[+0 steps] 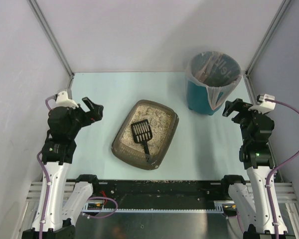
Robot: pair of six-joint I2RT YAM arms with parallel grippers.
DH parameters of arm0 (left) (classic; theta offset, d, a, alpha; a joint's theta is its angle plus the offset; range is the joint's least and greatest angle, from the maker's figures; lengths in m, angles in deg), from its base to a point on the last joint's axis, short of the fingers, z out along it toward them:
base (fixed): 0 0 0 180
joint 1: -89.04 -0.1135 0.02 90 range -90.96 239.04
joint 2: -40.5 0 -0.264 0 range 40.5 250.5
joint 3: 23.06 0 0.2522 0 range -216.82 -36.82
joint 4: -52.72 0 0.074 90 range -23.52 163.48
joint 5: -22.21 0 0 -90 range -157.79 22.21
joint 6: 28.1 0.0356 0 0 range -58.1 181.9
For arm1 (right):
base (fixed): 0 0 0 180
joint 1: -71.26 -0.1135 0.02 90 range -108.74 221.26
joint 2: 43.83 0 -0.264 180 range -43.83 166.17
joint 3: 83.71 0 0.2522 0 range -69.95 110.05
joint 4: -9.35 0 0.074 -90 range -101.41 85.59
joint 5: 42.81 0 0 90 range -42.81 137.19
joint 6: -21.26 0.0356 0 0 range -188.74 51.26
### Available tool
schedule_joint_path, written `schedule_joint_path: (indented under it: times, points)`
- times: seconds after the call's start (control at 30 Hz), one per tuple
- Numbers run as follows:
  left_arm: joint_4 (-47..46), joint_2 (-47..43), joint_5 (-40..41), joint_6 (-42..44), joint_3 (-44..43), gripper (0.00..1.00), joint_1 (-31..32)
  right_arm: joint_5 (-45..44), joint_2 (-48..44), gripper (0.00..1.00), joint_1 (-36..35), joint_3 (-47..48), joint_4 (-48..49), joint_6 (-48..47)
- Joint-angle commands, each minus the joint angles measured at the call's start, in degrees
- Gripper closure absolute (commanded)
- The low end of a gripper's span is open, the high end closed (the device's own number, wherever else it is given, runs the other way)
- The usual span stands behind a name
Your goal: Clean the litter box
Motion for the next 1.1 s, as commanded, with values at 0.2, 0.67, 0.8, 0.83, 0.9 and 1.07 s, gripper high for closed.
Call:
schedule_joint_path:
  times: [0.2, 0.67, 0.8, 0.83, 0.9, 1.07]
  points:
    - [0.83, 0.14, -1.02, -3.72, -1.53, 0.00, -0.38, -3.24, 2.72, 0.00, 0.31, 3.48, -2.71, 4.69]
    - [4.87, 5.05, 7.03, 5.69, -5.40, 0.11, 6.98, 0.27, 18.36, 0.08, 1.18, 21.67, -12.64, 6.09]
    - [5.14, 9.18, 18.73, 3.42, -5.22, 0.11, 22.79, 2.55, 19.78, 0.12, 0.75, 24.40, -13.09, 8.11]
    - [5.05, 11.89, 21.45, 2.10, -5.13, 0.11, 28.39, 2.82, 19.78, 0.12, 0.31, 24.40, -13.09, 8.64]
    - [4.96, 15.15, 22.61, -2.37, -4.87, 0.12, 33.09, 2.21, 19.78, 0.13, -0.66, 24.40, -13.44, 8.47]
    - [4.96, 28.77, 17.72, -10.11, -6.01, 0.14, 40.31, -4.19, 18.73, 0.14, -7.42, 24.84, -14.75, 6.36]
